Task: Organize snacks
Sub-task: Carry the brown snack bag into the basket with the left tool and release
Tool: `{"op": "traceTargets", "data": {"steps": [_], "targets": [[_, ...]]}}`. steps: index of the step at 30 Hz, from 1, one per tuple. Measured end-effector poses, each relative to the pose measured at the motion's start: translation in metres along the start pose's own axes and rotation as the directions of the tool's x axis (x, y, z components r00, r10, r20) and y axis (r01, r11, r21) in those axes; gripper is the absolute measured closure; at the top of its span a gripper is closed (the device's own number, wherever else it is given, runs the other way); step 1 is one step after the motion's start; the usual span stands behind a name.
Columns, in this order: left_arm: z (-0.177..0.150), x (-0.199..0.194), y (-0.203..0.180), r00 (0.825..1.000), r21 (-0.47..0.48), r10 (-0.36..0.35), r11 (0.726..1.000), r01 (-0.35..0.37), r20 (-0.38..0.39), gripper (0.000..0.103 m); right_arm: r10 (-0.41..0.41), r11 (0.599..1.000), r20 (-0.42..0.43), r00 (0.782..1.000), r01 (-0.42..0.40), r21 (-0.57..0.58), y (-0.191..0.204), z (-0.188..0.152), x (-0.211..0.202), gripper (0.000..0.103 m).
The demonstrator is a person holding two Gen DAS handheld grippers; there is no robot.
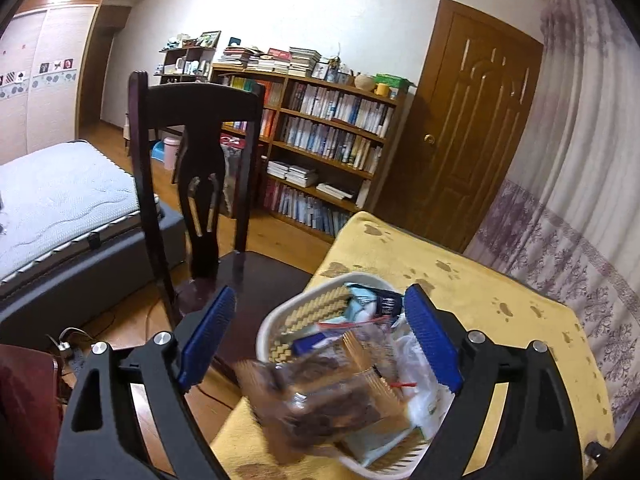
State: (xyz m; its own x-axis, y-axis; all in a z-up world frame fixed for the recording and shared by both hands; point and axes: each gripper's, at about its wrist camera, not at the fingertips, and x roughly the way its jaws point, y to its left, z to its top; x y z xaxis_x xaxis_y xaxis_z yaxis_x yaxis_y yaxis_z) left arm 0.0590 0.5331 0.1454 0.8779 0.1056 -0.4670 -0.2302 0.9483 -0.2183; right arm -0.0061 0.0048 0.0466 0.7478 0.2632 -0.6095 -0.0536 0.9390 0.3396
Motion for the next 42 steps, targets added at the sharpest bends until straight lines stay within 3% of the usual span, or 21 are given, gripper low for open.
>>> {"op": "traceTargets", "data": {"steps": [9,13,17,22,31,39,42], "targets": [[-0.003,-0.018,0.010,0.999,0.133,-0.032,0.990,0.033,-0.015,0.015,0.080,0.994,0.015,0.997,-0.079,-0.074,0.046,0.009,-0.001,0.076],[-0.013,-0.037,0.012,0.997,0.240,-0.081,0.967,0.083,-0.019,0.013,0.098,0.991,0.002,0.995,-0.097,-0.096,0.059,0.008,0.002,0.076],[-0.038,-0.039,0.015,0.997,0.331,-0.050,0.941,0.065,-0.055,0.011,0.108,0.989,-0.021,0.994,-0.110,-0.103,0.067,0.005,0.008,0.076],[-0.049,-0.025,0.029,0.997,0.294,0.000,0.956,0.023,-0.078,0.011,0.121,0.984,-0.047,0.992,-0.126,-0.126,0.083,0.003,0.016,0.076],[-0.035,0.000,0.030,0.998,0.236,0.030,0.972,-0.016,-0.053,0.011,0.132,0.976,-0.058,0.990,-0.140,-0.166,0.104,0.007,0.020,0.076],[-0.029,0.024,0.012,0.996,0.255,-0.004,0.966,0.028,-0.092,0.011,0.156,0.962,-0.075,0.985,-0.169,-0.215,0.130,0.008,0.025,0.076],[-0.029,0.017,0.010,0.993,0.236,-0.073,0.967,0.093,-0.093,0.011,0.163,0.957,-0.076,0.984,-0.176,-0.230,0.138,0.008,0.024,0.076]]}}
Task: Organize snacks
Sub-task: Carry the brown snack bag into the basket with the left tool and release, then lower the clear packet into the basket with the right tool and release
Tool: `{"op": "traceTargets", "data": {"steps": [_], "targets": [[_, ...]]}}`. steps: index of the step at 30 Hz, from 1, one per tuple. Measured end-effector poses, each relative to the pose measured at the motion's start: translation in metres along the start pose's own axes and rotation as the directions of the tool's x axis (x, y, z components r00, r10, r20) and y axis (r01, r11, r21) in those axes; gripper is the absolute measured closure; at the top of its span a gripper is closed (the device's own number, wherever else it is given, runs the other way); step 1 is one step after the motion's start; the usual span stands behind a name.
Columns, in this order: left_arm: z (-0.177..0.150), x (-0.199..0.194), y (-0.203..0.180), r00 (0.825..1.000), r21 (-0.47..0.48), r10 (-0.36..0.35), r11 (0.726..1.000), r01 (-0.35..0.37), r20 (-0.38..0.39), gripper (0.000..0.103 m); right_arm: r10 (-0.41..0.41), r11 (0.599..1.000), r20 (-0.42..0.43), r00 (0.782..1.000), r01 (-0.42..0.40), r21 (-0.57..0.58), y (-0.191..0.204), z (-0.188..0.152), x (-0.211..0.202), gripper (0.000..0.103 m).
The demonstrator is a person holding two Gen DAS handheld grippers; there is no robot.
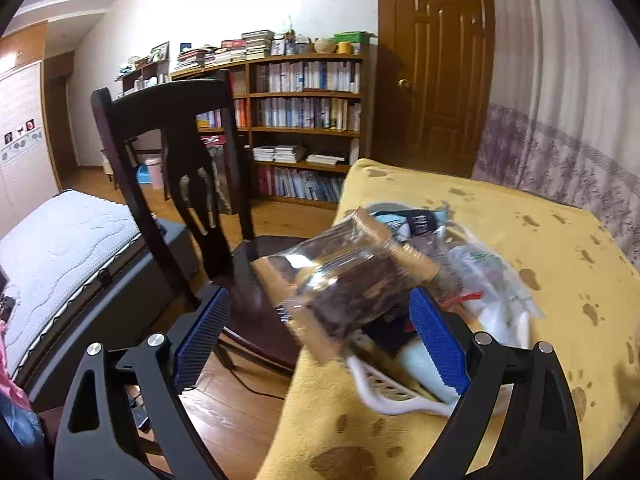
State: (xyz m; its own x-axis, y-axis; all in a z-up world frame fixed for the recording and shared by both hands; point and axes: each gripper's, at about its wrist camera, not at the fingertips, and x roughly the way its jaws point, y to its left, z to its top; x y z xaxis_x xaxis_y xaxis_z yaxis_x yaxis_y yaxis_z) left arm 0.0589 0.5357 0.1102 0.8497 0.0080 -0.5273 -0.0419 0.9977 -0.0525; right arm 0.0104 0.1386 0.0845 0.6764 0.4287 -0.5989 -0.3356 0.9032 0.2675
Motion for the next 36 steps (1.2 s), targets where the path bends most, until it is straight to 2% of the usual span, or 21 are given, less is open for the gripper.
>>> {"op": "traceTargets", "data": {"steps": [2,4,7,10,13,20,24,29,36], "targets": [[0.002,-0.010,0.007,0.998,-0.042,-0.062,0.997,0.063,0.026,0.011,0.001,1.000,-0.001,1.000,-0.001,-0.006,0.002,0.000,0.001,0.076],[0.006,-0.017,0.020,0.996,-0.092,-0.071,0.993,0.076,0.054,0.011,0.003,1.000,-0.006,1.000,-0.003,-0.007,0.003,0.000,0.003,0.076],[0.010,-0.018,0.041,0.997,-0.147,0.002,0.989,0.009,0.074,0.011,0.007,1.000,-0.012,1.000,-0.007,-0.007,0.005,0.000,0.005,0.076],[0.012,-0.007,0.056,0.995,-0.180,0.084,0.981,-0.075,0.045,0.011,0.013,1.000,-0.018,1.000,-0.014,-0.014,0.009,0.001,0.007,0.076],[0.012,0.009,0.056,0.993,-0.160,0.115,0.981,-0.113,0.005,0.011,0.021,0.999,-0.022,1.000,-0.021,-0.032,0.014,0.002,0.010,0.076],[0.017,0.025,0.035,0.991,-0.088,0.135,0.987,-0.135,-0.011,0.011,0.033,0.997,-0.030,0.999,-0.035,-0.063,0.029,0.008,0.015,0.076],[0.013,0.038,0.020,0.979,-0.003,0.200,0.980,-0.201,-0.040,0.011,0.042,0.996,-0.032,0.999,-0.045,-0.078,0.037,0.010,0.016,0.076],[0.012,0.029,0.028,0.985,-0.050,0.171,0.984,-0.172,-0.023,0.011,0.052,0.993,-0.027,0.998,-0.055,-0.101,0.048,0.019,0.018,0.076],[0.012,0.006,0.036,0.988,-0.105,0.150,0.984,-0.147,0.029,0.009,0.128,0.979,-0.020,0.992,-0.130,-0.155,0.087,0.053,0.031,0.076]]}}
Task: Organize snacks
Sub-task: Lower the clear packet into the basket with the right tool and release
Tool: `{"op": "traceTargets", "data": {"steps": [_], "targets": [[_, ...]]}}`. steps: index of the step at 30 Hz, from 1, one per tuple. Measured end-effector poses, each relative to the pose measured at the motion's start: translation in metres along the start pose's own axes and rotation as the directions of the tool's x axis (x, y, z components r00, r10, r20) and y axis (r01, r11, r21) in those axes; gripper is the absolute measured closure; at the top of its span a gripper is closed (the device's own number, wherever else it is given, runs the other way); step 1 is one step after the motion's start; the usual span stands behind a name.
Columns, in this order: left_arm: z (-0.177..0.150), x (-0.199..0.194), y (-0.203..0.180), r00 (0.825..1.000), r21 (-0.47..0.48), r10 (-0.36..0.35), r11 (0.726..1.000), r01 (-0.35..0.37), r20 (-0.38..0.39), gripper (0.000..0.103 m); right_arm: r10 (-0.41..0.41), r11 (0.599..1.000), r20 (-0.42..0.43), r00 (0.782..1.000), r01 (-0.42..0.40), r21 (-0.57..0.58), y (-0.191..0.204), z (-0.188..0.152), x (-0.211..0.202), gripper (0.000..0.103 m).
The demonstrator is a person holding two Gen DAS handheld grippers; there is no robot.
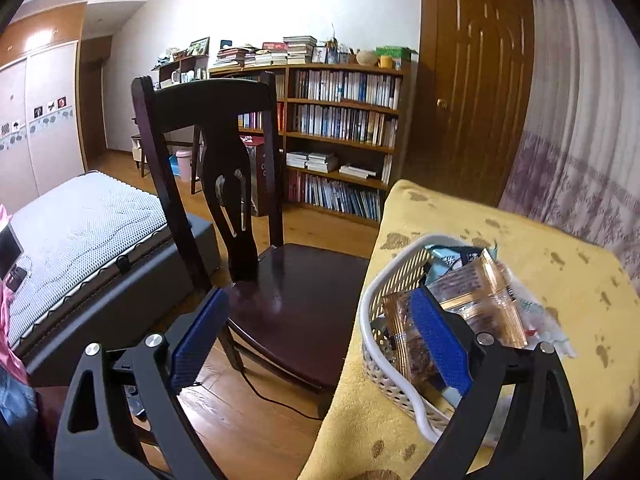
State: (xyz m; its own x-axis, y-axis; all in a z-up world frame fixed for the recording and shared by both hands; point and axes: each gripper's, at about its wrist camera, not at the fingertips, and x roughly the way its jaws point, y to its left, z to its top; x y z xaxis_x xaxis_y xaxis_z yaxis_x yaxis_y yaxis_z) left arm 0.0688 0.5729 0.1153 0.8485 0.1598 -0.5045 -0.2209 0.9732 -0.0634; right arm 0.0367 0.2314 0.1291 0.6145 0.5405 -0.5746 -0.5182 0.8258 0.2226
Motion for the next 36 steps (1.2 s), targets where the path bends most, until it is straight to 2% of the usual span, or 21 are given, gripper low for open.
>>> {"op": "traceTargets", "data": {"steps": [6,11,20,29,32,36], "targets": [[0.005,-0.025,0.004,0.997,-0.007,-0.005,1.000,0.006,0.072,0.008,0.084,0.996,-0.060,0.995,-0.085,-0.004,0.028,0.027,0.046,0.076],[0.006,-0.045,0.010,0.992,-0.032,-0.022,0.999,0.026,0.123,0.008,0.115,0.993,-0.118,0.986,-0.117,-0.014,0.052,0.044,0.090,0.076],[0.003,-0.055,0.015,0.988,-0.075,-0.057,0.995,0.068,0.145,0.008,0.076,0.996,-0.180,0.981,-0.084,-0.037,0.063,0.048,0.139,0.073],[0.003,-0.055,0.016,0.987,-0.094,-0.060,0.993,0.075,0.148,0.008,-0.010,0.977,-0.151,0.988,-0.023,-0.214,0.091,0.062,0.149,0.074],[0.003,-0.055,0.016,0.987,-0.090,-0.065,0.993,0.078,0.147,0.008,-0.021,0.977,-0.163,0.986,-0.015,-0.215,0.090,0.067,0.159,0.074],[0.002,-0.052,0.018,0.989,-0.091,-0.065,0.993,0.078,0.134,0.007,0.006,0.981,-0.167,0.986,-0.038,-0.191,0.083,0.065,0.155,0.071]]}}
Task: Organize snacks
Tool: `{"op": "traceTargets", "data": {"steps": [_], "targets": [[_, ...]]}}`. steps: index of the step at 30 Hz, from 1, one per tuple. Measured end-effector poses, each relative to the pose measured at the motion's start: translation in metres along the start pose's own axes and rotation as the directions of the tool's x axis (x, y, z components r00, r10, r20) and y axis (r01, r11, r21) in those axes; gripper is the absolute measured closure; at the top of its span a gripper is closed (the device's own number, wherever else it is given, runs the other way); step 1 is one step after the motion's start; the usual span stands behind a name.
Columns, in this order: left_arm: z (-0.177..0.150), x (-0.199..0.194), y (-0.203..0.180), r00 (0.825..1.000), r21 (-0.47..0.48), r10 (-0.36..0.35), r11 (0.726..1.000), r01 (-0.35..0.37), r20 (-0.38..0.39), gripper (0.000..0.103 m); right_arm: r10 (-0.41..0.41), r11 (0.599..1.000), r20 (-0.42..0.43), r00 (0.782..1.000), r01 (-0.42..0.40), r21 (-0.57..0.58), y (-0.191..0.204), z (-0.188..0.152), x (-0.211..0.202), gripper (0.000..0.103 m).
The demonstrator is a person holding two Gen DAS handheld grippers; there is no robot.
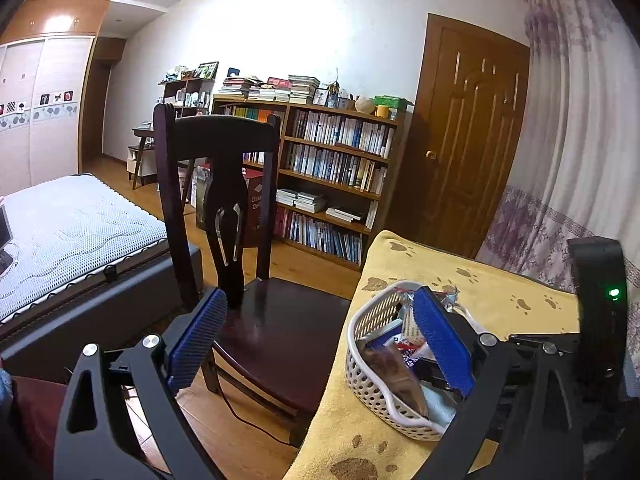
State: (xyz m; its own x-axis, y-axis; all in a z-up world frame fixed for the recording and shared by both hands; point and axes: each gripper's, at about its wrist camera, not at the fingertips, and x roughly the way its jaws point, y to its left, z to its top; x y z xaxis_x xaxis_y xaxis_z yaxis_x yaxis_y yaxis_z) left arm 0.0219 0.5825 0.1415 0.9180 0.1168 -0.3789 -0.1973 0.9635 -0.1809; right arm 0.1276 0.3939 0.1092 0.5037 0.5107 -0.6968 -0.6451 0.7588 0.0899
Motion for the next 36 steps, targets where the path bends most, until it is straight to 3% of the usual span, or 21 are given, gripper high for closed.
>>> {"op": "traceTargets", "data": {"steps": [3,11,15,21,24,27,36], "targets": [[0.000,0.002,0.001,1.000,-0.002,0.005,1.000,-0.005,-0.006,0.007,0.015,1.000,0.036,0.999,-0.016,0.012,-0.003,-0.002,-0.013,0.060],[0.004,-0.005,0.000,1.000,0.003,0.019,1.000,-0.019,0.010,0.006,0.026,0.991,0.130,0.991,-0.043,0.124,-0.033,-0.015,-0.058,0.055],[0.003,-0.013,-0.011,0.999,0.036,0.030,0.999,-0.031,0.025,0.003,-0.014,0.968,0.166,0.986,-0.028,0.248,-0.060,-0.038,-0.079,0.039],[-0.003,-0.029,-0.031,0.999,0.092,0.028,0.995,-0.031,0.033,0.003,-0.045,0.938,0.155,0.987,-0.012,0.347,-0.078,-0.074,-0.096,0.035],[-0.008,-0.038,-0.041,0.998,0.122,0.043,0.991,-0.048,0.041,0.003,-0.050,0.935,0.155,0.987,-0.008,0.355,-0.079,-0.086,-0.102,0.035],[-0.013,-0.044,-0.048,0.997,0.135,0.065,0.988,-0.069,0.036,0.003,-0.063,0.935,0.172,0.983,-0.002,0.354,-0.076,-0.092,-0.110,0.019],[-0.026,-0.061,-0.080,0.986,0.246,0.141,0.956,-0.158,0.085,0.003,-0.158,0.963,0.209,0.965,0.104,0.251,-0.049,-0.102,-0.131,0.009]]}}
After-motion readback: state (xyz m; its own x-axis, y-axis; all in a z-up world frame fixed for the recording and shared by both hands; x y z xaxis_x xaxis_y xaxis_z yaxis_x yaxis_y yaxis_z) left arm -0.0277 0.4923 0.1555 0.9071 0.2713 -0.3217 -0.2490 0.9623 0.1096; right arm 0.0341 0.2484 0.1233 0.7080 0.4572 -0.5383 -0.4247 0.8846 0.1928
